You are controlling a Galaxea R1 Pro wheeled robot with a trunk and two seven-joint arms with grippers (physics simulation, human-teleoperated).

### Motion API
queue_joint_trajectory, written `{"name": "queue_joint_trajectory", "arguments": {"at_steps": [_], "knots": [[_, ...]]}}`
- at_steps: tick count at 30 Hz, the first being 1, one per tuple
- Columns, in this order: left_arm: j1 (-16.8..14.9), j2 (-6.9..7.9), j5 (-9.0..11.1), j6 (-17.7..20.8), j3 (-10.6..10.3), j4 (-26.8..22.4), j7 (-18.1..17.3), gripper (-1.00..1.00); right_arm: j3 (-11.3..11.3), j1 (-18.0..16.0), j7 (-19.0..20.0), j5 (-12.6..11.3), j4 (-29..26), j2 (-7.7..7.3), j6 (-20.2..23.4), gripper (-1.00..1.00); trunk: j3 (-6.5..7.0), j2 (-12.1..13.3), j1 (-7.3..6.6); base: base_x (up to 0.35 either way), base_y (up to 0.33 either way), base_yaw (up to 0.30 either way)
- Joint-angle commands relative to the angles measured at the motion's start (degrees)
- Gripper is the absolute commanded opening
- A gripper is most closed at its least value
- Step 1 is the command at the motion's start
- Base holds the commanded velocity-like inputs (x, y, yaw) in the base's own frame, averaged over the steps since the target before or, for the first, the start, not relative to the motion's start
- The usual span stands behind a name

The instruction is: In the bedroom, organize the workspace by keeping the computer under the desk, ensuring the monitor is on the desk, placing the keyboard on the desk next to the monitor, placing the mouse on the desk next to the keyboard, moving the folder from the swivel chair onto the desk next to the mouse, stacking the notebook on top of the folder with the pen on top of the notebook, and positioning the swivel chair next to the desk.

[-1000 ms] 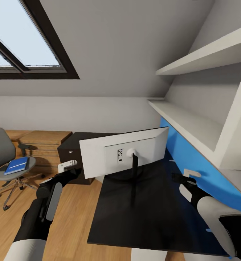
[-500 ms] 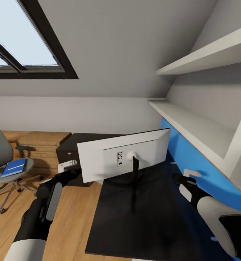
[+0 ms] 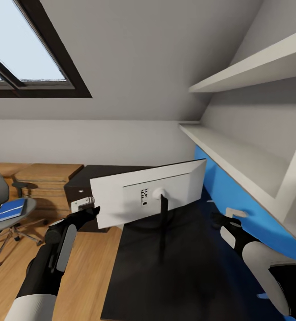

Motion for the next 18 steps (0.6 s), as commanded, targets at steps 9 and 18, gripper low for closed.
{"name": "queue_joint_trajectory", "arguments": {"at_steps": [9,18], "knots": [[-0.01,-0.03,0.61,0.26,0.06,-0.07,0.40,1.00,0.49,-0.02,-0.22,-0.59,0.03,-0.02,-0.19,1.00,0.25,-0.04,0.04,0.048,0.008,-0.109],[-0.01,-0.03,0.61,0.26,0.08,-0.07,0.40,1.00,0.49,-0.02,-0.23,-0.56,0.03,-0.02,-0.19,1.00,0.30,-0.04,0.04,0.006,0.001,-0.016]]}}
